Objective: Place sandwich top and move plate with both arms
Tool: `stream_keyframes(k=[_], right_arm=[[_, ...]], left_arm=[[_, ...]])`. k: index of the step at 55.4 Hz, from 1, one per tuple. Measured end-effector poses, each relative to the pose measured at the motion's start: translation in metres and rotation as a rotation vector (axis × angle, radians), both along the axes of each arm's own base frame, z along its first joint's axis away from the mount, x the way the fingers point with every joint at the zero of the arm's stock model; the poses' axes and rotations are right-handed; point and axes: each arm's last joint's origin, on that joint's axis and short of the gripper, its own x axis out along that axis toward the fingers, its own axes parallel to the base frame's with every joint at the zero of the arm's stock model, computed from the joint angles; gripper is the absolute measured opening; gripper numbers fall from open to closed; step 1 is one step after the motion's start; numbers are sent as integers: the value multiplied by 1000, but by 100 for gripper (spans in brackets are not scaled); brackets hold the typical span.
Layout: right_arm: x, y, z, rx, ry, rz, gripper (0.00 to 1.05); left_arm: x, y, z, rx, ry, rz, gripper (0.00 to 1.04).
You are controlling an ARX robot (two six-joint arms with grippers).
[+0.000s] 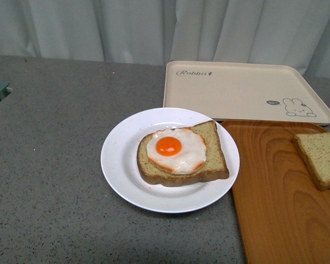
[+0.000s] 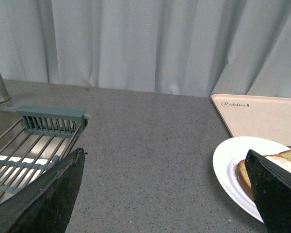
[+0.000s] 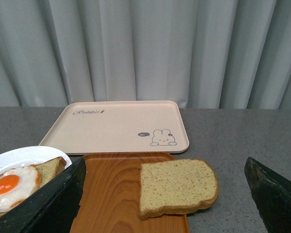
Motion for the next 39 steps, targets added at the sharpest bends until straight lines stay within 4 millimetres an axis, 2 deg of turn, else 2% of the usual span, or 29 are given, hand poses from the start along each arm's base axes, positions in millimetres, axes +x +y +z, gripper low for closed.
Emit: stream_keyframes(k=[39], right_arm=[[0, 0, 0, 0, 0, 0, 96]], left_arm=[[0, 0, 0, 0, 0, 0, 98]])
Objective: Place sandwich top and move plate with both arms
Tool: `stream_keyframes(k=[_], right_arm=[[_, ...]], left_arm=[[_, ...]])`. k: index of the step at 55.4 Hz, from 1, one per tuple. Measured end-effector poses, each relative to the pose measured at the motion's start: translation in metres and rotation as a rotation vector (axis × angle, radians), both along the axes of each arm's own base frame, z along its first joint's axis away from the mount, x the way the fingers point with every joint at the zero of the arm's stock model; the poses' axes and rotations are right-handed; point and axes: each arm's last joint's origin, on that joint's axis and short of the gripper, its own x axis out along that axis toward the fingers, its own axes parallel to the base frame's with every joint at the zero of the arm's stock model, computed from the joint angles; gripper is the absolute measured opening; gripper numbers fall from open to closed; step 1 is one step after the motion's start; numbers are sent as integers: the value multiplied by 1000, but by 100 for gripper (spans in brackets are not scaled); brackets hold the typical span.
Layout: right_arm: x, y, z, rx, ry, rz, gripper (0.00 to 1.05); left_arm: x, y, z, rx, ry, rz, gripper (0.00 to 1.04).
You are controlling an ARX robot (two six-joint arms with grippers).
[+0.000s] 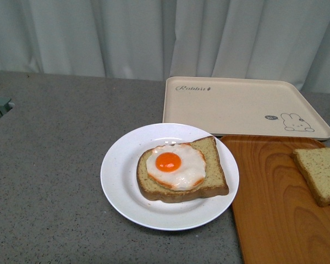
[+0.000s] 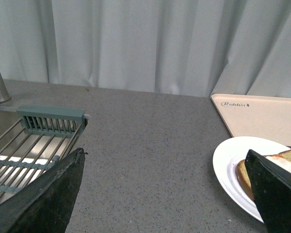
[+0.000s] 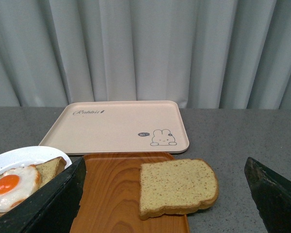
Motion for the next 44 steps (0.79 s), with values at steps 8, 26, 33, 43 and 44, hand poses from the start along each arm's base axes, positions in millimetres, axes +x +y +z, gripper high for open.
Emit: stream_keyframes(k=[8, 26, 33, 43, 44], right_arm=[[0, 0, 0, 0, 0, 0, 96], [0, 0, 0, 0, 0, 0, 96], [0, 0, 0, 0, 0, 0, 96], [0, 0, 0, 0, 0, 0, 96], [0, 0, 0, 0, 0, 0, 96]], left_arm=[[0, 0, 0, 0, 0, 0, 98], [0, 0, 0, 0, 0, 0, 98], [0, 0, 0, 0, 0, 0, 98], [0, 0, 0, 0, 0, 0, 98], [0, 0, 0, 0, 0, 0, 98]])
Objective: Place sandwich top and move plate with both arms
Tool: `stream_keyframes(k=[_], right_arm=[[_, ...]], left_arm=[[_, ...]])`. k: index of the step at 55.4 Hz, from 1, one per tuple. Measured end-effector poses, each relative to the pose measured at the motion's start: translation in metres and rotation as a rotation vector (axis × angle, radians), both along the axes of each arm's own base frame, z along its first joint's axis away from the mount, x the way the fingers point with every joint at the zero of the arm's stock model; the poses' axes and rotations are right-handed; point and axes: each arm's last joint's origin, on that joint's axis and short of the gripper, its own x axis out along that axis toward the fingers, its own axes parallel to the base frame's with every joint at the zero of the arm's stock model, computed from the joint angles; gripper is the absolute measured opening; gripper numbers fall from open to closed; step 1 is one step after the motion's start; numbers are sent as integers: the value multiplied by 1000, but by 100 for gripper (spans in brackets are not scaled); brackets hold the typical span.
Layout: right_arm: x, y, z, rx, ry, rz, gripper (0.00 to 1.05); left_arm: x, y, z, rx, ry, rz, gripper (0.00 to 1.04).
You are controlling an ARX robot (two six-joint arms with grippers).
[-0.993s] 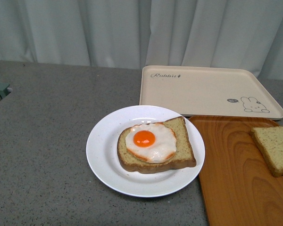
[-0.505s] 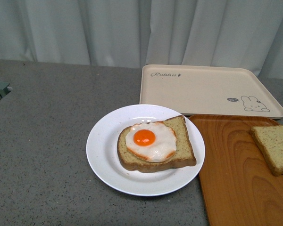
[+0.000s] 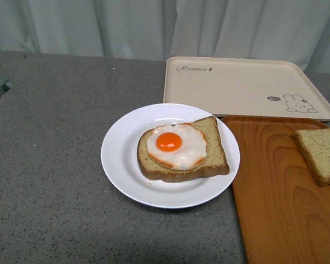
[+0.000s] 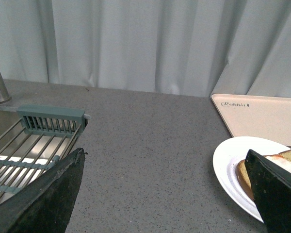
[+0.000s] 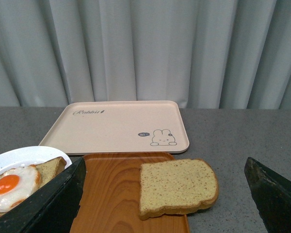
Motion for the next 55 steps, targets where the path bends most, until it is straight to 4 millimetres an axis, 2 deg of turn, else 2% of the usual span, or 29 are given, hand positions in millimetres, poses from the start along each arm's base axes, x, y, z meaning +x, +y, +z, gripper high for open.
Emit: stream_keyframes(k=[55], right_arm=[[0, 0, 0, 0, 0, 0, 96]], left_arm=[[0, 0, 0, 0, 0, 0, 98]])
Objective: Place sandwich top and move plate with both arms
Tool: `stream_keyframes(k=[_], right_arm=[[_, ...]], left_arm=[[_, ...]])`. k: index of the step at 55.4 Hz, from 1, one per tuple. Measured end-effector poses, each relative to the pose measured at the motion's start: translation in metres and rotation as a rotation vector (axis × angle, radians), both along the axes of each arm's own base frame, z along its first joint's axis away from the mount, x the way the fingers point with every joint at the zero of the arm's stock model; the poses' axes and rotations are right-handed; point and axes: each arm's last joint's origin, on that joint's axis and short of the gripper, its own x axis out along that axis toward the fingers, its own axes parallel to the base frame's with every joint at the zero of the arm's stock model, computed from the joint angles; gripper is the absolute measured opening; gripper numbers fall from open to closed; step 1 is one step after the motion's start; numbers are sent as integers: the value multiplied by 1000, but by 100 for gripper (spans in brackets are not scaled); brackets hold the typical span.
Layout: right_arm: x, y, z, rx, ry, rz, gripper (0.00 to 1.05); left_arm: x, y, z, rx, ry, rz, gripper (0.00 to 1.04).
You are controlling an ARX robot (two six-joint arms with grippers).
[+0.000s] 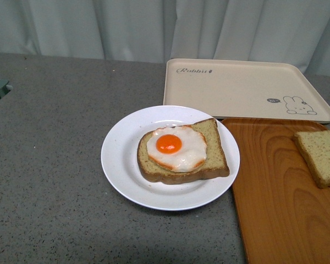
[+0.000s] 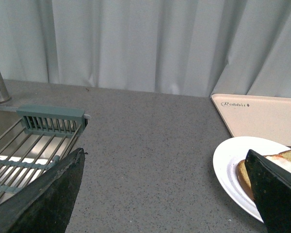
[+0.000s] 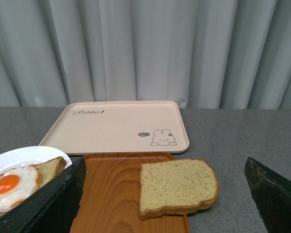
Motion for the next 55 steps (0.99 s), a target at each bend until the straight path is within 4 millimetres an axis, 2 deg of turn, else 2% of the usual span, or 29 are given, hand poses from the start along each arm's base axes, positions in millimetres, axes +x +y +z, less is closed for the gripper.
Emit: stream_keyframes(k=[31, 36, 43, 48, 55], right_arm=[[0, 0, 0, 1, 0, 0, 96], [0, 2, -6, 160, 144, 84, 96], [1, 4, -9, 296, 205, 125, 96], [7, 0, -1, 324, 174, 130, 96], [38, -19, 26, 370, 128, 14, 96]], left_arm=[[0, 0, 0, 0, 0, 0, 98], [0, 0, 0, 0, 0, 0, 98], [0, 0, 0, 0, 0, 0, 98], [0, 0, 0, 0, 0, 0, 98], [0, 0, 0, 0, 0, 0, 98]])
